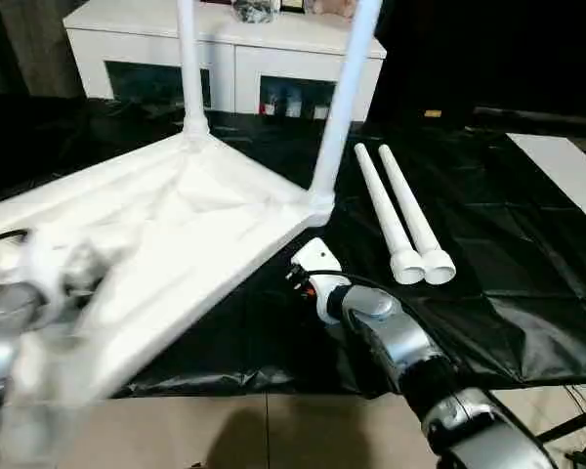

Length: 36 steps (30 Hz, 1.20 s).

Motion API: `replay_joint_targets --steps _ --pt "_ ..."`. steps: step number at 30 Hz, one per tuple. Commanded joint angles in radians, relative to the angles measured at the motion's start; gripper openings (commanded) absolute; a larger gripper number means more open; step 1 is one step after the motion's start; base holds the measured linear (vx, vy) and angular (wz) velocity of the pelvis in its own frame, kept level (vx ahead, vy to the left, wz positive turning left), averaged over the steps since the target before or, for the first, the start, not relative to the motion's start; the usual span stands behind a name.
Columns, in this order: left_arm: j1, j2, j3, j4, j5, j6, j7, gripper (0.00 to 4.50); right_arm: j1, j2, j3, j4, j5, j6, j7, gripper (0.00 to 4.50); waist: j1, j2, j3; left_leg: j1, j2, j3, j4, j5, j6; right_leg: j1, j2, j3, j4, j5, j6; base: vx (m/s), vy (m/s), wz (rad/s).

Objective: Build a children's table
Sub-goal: Rotate table base

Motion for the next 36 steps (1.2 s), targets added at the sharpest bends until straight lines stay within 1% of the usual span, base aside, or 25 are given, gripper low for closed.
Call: replay_joint_targets --steps 1,2,4,7,8,10,11,14,18,19,21,22,23,24,26,27,28,29,30,31,32,33,34,35,36 --pt "-0.006 -0.022 -0.050 -0.018 0.001 0.025 -0.031 4.47 -0.021 -0.005 -0.011 0.043 -0.019 -0.011 -0.026 3.99 -0.011 0.039 -0.059 0.005 0.006 -0.006 -0.091 -0.352 -0.057 0.026 -0.057 0.043 -0.072 -0.302 -0.164 0.000 0.000 0.00" --pt "-0.008 -0.022 -0.059 -0.036 -0.001 0.037 -0.042 4.47 -0.034 0.001 -0.015 0.062 -0.018 -0.018 -0.034 3.99 -0.016 0.045 -0.059 0.002 0.006 -0.006 -0.089 -0.335 -0.056 0.027 -0.056 0.043 -0.070 -0.280 -0.170 0.000 0.000 0.00" --pt "-0.011 -0.021 -0.102 -0.131 -0.021 0.092 -0.093 4.47 -0.100 0.031 -0.038 0.146 -0.010 -0.045 -0.071 3.99 -0.022 0.039 -0.064 0.002 0.008 -0.006 -0.087 -0.315 -0.058 0.028 -0.057 0.042 -0.063 -0.252 -0.190 0.000 0.000 0.00" --pt "-0.014 -0.022 -0.119 -0.170 -0.035 0.116 -0.112 4.47 -0.130 0.043 -0.046 0.182 -0.008 -0.058 -0.088 3.99 -0.022 0.042 -0.065 0.003 0.008 0.001 -0.082 -0.274 -0.056 0.023 -0.051 0.041 -0.056 -0.182 -0.210 0.000 0.000 0.00" --pt "-0.021 -0.032 -0.146 -0.212 -0.056 0.138 -0.133 4.47 -0.165 0.060 -0.059 0.221 -0.002 -0.077 -0.101 3.99 -0.022 0.035 -0.070 -0.007 0.008 0.001 -0.081 -0.216 -0.055 0.035 -0.052 0.039 -0.047 -0.113 -0.213 0.000 0.000 0.00" --pt "-0.026 -0.051 -0.167 -0.240 -0.078 0.149 -0.155 4.47 -0.192 0.071 -0.065 0.250 0.000 -0.094 -0.109 3.99 -0.024 0.040 -0.072 -0.005 0.007 0.001 -0.079 -0.194 -0.058 0.033 -0.049 0.037 -0.041 -0.074 -0.219 0.000 0.000 0.00" --pt "-0.031 -0.073 -0.177 -0.247 -0.088 0.154 -0.159 4.47 -0.206 0.078 -0.072 0.264 0.005 -0.105 -0.111 3.99 -0.028 0.035 -0.075 -0.006 0.004 0.003 -0.075 -0.167 -0.056 0.037 -0.047 0.035 -0.038 -0.031 -0.227 0.000 0.000 0.00" --pt "-0.039 -0.112 -0.200 -0.241 -0.083 0.139 -0.153 4.47 -0.226 0.086 -0.084 0.287 0.011 -0.124 -0.112 3.99 -0.031 0.033 -0.079 -0.013 -0.001 0.008 -0.067 -0.087 -0.030 0.041 -0.044 0.035 -0.030 0.069 -0.243 0.000 0.000 0.00" --pt "-0.058 -0.165 -0.212 -0.232 -0.091 0.106 -0.144 4.47 -0.248 0.090 -0.100 0.323 0.013 -0.154 -0.104 3.99 -0.030 0.035 -0.075 -0.010 0.003 0.009 -0.071 -0.159 -0.029 0.040 -0.048 0.036 -0.039 -0.019 -0.239 0.000 0.000 0.00" --pt "-0.066 -0.179 -0.213 -0.224 -0.091 0.099 -0.137 4.47 -0.253 0.089 -0.105 0.330 0.010 -0.159 -0.109 3.99 -0.030 0.039 -0.074 -0.009 0.003 0.008 -0.071 -0.167 -0.032 0.038 -0.049 0.036 -0.040 -0.028 -0.237 0.000 0.000 0.00" --pt "-0.104 -0.234 -0.219 -0.161 -0.079 0.008 -0.107 4.47 -0.259 0.075 -0.119 0.334 0.009 -0.172 -0.138 3.99 -0.025 0.043 -0.072 -0.002 0.004 0.010 -0.070 -0.219 -0.039 0.031 -0.048 0.037 -0.047 -0.081 -0.228 0.000 0.000 0.00" --pt "-0.115 -0.248 -0.225 -0.147 -0.076 -0.014 -0.105 4.47 -0.261 0.070 -0.124 0.336 0.007 -0.178 -0.141 3.99 -0.022 0.041 -0.071 -0.006 0.004 0.008 -0.072 -0.229 -0.040 0.034 -0.050 0.037 -0.048 -0.098 -0.224 0.000 0.000 0.00" --pt "-0.125 -0.268 -0.221 -0.137 -0.082 -0.022 -0.098 4.47 -0.263 0.064 -0.128 0.335 0.005 -0.187 -0.146 3.99 -0.021 0.046 -0.071 -0.007 0.003 0.007 -0.072 -0.233 -0.040 0.034 -0.050 0.037 -0.048 -0.104 -0.222 0.000 0.000 0.00" --pt "-0.128 -0.273 -0.220 -0.134 -0.083 -0.024 -0.097 4.47 -0.264 0.062 -0.129 0.336 0.004 -0.190 -0.147 3.99 -0.020 0.042 -0.071 -0.007 0.004 0.007 -0.071 -0.238 -0.042 0.034 -0.051 0.037 -0.049 -0.111 -0.218 0.000 0.000 0.00" --pt "-0.156 -0.312 -0.216 -0.103 -0.071 -0.064 -0.066 4.47 -0.266 0.043 -0.144 0.322 0.007 -0.212 -0.137 3.99 -0.020 0.049 -0.071 -0.008 0.003 0.008 -0.070 -0.231 -0.040 0.032 -0.048 0.037 -0.050 -0.095 -0.219 0.000 0.000 0.00" --pt "-0.159 -0.316 -0.216 -0.099 -0.068 -0.071 -0.061 4.47 -0.266 0.041 -0.146 0.319 0.008 -0.215 -0.134 3.99 -0.016 0.047 -0.075 -0.012 0.002 0.007 -0.066 -0.209 -0.035 0.037 -0.050 0.037 -0.044 -0.063 -0.225 0.000 0.000 0.00" --pt "-0.173 -0.326 -0.218 -0.087 -0.056 -0.096 -0.047 4.47 -0.262 0.026 -0.153 0.298 0.014 -0.225 -0.114 3.99 -0.013 0.057 -0.077 -0.013 0.001 0.006 -0.064 -0.191 -0.033 0.039 -0.050 0.037 -0.040 -0.038 -0.229 0.000 0.000 0.00" --pt "-0.188 -0.332 -0.213 -0.079 -0.051 -0.121 -0.041 4.47 -0.251 0.005 -0.161 0.261 0.025 -0.232 -0.078 3.99 -0.014 0.049 -0.079 -0.017 0.001 0.007 -0.061 -0.159 -0.022 0.041 -0.049 0.037 -0.036 0.006 -0.238 0.000 0.000 0.00" --pt "-0.197 -0.334 -0.207 -0.076 -0.051 -0.134 -0.042 4.47 -0.241 -0.012 -0.164 0.230 0.032 -0.236 -0.051 3.99 -0.011 0.071 -0.079 -0.014 0.000 0.007 -0.059 -0.161 -0.014 0.038 -0.046 0.033 -0.040 0.037 -0.246 0.000 0.000 0.00" --pt "-0.197 -0.334 -0.207 -0.076 -0.051 -0.134 -0.042 4.47 -0.241 -0.012 -0.164 0.230 0.032 -0.236 -0.051 3.99 -0.011 0.071 -0.079 -0.014 0.000 0.007 -0.059 -0.161 -0.014 0.038 -0.046 0.033 -0.040 0.037 -0.246 0.000 0.000 0.00" --pt "-0.211 -0.327 -0.196 -0.060 -0.050 -0.179 -0.061 4.47 -0.215 -0.040 -0.170 0.163 0.048 -0.230 -0.007 3.99 -0.007 0.078 -0.087 -0.026 -0.006 0.003 -0.047 -0.091 0.008 0.049 -0.045 0.033 -0.021 0.129 -0.273 0.000 0.000 0.00" --pt "-0.215 -0.317 -0.190 -0.058 -0.055 -0.203 -0.078 4.47 -0.195 -0.056 -0.172 0.117 0.059 -0.222 0.013 3.99 -0.008 0.084 -0.089 -0.031 -0.008 0.003 -0.039 -0.047 0.032 0.050 -0.044 0.033 -0.015 0.196 -0.284 0.000 0.000 0.00" --pt "-0.218 -0.311 -0.186 -0.058 -0.058 -0.218 -0.089 4.47 -0.182 -0.065 -0.173 0.088 0.065 -0.216 0.025 3.99 -0.008 0.075 -0.090 -0.032 -0.009 0.005 -0.038 -0.027 0.047 0.051 -0.041 0.032 -0.018 0.226 -0.288 0.000 0.000 0.00" --pt "-0.218 -0.297 -0.177 -0.068 -0.069 -0.231 -0.117 4.47 -0.154 -0.082 -0.175 0.026 0.081 -0.200 0.050 3.99 -0.005 0.097 -0.090 -0.036 -0.010 0.002 -0.033 -0.006 0.070 0.048 -0.043 0.030 -0.010 0.250 -0.306 0.000 0.000 0.00" --pt "-0.216 -0.281 -0.165 -0.083 -0.087 -0.231 -0.151 4.47 -0.125 -0.097 -0.176 -0.039 0.098 -0.183 0.074 3.99 -0.006 0.103 -0.086 -0.034 -0.010 0.003 -0.034 -0.034 0.074 0.045 -0.041 0.028 -0.020 0.229 -0.300 0.000 0.000 0.00"
